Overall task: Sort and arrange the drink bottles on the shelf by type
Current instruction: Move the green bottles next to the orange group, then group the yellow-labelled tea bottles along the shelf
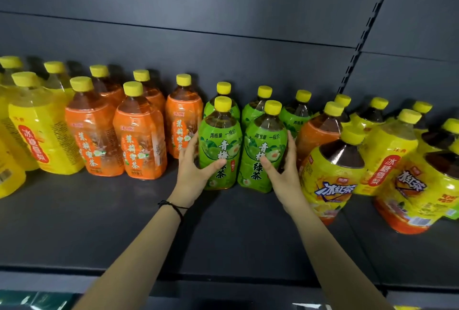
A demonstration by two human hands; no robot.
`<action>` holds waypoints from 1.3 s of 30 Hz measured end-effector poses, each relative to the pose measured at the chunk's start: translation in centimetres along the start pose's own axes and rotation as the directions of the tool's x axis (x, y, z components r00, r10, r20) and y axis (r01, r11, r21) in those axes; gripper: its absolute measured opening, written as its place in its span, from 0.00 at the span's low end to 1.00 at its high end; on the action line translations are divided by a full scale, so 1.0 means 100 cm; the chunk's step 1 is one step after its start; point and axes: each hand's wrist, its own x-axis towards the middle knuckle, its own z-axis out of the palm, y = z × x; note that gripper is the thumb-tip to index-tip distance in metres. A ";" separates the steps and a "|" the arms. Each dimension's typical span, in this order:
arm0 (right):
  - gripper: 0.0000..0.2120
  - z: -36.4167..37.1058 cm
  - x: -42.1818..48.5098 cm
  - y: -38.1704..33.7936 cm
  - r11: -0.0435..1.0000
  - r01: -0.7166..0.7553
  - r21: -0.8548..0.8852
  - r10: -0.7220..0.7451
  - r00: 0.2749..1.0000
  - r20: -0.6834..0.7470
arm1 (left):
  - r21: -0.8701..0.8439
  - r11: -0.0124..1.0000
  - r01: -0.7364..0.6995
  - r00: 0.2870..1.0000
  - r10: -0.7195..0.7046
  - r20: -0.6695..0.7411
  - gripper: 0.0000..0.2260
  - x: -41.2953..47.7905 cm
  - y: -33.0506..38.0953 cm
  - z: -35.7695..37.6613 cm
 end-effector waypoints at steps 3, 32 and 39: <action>0.39 -0.003 0.005 0.001 0.999 -0.022 -0.048 0.023 1.000 0.021 | 0.007 1.000 -0.014 0.999 0.014 -0.033 0.44 0.002 -0.003 0.003; 0.10 -0.056 -0.088 -0.002 0.984 -0.168 -0.058 0.167 0.986 -0.019 | 0.203 0.976 0.078 0.993 -0.058 -0.102 0.03 -0.056 -0.001 0.015; 0.08 -0.120 -0.096 0.000 0.994 -0.108 -0.019 0.104 0.981 -0.162 | -0.001 0.996 -0.085 0.982 0.084 0.172 0.12 -0.079 0.039 0.110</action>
